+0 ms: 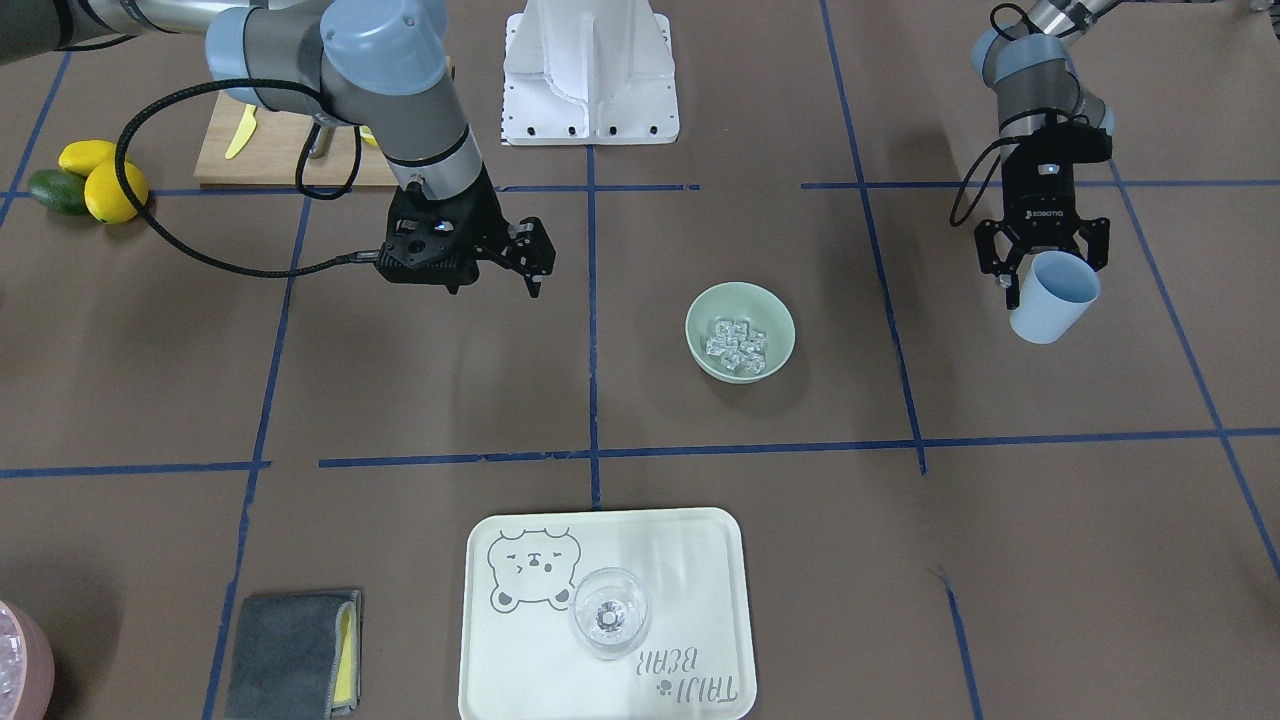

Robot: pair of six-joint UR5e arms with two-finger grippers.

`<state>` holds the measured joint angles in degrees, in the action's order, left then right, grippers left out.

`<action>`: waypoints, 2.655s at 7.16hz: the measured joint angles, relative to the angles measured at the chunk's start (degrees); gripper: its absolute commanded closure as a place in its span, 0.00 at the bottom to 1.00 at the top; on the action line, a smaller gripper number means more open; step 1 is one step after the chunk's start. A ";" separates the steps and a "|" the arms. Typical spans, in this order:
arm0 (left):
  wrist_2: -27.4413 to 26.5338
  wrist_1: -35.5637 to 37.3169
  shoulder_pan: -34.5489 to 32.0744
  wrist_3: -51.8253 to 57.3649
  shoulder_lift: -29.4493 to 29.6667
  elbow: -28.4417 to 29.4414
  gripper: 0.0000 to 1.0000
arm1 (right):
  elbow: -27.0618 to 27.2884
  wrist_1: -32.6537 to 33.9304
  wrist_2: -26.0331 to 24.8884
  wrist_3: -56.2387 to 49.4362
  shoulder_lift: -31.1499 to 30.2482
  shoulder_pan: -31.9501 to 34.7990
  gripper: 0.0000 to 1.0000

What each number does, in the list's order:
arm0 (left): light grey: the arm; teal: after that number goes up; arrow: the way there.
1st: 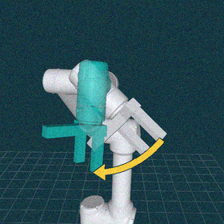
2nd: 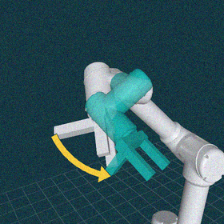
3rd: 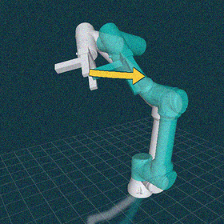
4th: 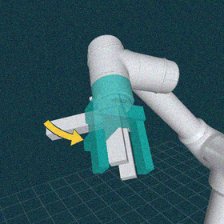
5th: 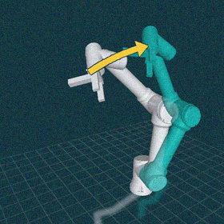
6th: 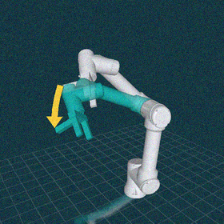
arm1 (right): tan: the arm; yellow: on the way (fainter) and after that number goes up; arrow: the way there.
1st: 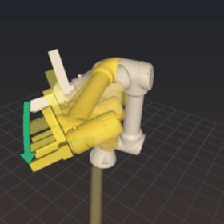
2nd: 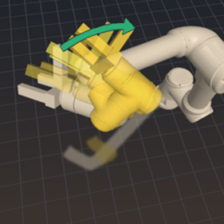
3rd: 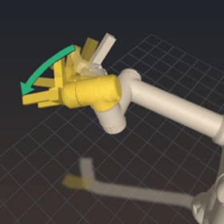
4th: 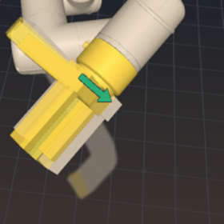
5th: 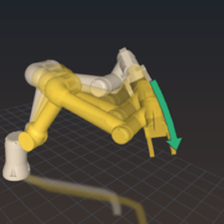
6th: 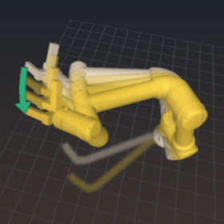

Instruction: Pour ice into bowl

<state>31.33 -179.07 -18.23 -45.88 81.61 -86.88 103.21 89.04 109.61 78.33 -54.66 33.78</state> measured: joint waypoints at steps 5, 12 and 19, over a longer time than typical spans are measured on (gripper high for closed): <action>8.90 0.43 -0.77 -2.60 0.64 5.44 1.00 | -4.17 -6.99 -1.50 4.21 1.89 -2.02 0.00; 24.82 -0.53 -7.12 -5.22 -0.58 5.75 0.00 | -5.65 -7.23 -2.63 5.51 3.86 -3.41 0.00; 28.57 0.26 -9.53 -4.44 -6.85 -4.26 0.00 | -5.93 -7.23 -3.65 5.60 3.83 -4.55 0.00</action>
<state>59.90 -178.82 -27.77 -50.31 74.76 -91.15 97.29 81.81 105.95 83.93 -50.83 29.23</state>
